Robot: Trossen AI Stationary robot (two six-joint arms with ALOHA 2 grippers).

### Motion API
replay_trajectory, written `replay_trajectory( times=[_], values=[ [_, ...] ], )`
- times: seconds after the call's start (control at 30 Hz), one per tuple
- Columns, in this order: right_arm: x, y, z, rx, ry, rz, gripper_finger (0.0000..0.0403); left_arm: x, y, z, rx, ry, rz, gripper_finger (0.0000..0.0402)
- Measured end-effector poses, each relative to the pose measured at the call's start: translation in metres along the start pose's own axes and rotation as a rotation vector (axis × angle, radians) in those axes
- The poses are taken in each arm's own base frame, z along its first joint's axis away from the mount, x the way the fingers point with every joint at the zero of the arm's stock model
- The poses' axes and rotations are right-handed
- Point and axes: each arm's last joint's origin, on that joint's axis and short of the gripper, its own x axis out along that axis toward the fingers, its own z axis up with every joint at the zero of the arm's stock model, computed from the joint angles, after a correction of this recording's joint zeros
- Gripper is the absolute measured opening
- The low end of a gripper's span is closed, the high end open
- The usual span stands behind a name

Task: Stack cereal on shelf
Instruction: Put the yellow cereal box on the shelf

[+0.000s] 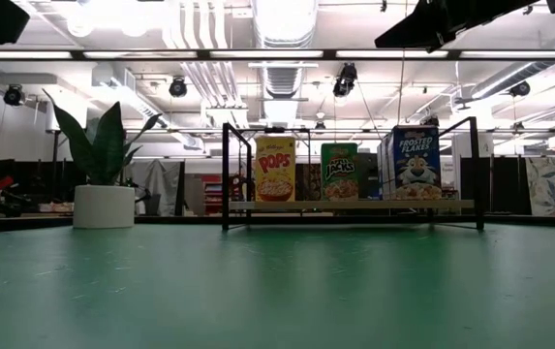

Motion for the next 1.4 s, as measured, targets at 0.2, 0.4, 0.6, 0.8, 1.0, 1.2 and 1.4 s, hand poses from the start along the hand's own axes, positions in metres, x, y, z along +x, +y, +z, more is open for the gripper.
replay_trajectory(
  times=[0.2,0.4,0.6,0.8,1.0,1.2,1.4],
  values=[
    [0.000,0.000,0.000,-0.001,0.000,0.000,0.0009,-0.006,-0.002,0.000,0.044,0.007,-0.023,0.0165],
    [0.000,0.000,0.000,-0.001,0.000,0.000,0.0009,-0.037,-0.007,0.012,0.146,-0.026,-0.095,0.0165],
    [0.000,0.000,0.000,-0.001,0.000,0.000,0.0009,-0.071,-0.008,0.043,0.235,-0.185,-0.145,0.0165],
    [0.000,0.000,0.000,-0.001,0.001,0.000,0.0009,-0.097,-0.020,0.089,0.384,-0.362,-0.246,0.0164],
    [0.000,0.001,-0.003,-0.014,0.028,0.005,0.0009,-0.114,-0.045,0.137,0.660,-0.549,-0.327,0.0164],
    [0.000,0.001,-0.004,-0.028,0.043,0.009,0.0009,-0.118,-0.070,0.181,0.989,-0.671,-0.302,0.0164],
    [0.000,0.001,-0.004,-0.031,0.044,0.009,0.0009,-0.101,-0.086,0.224,1.144,-0.661,-0.177,0.0164]
  ],
)
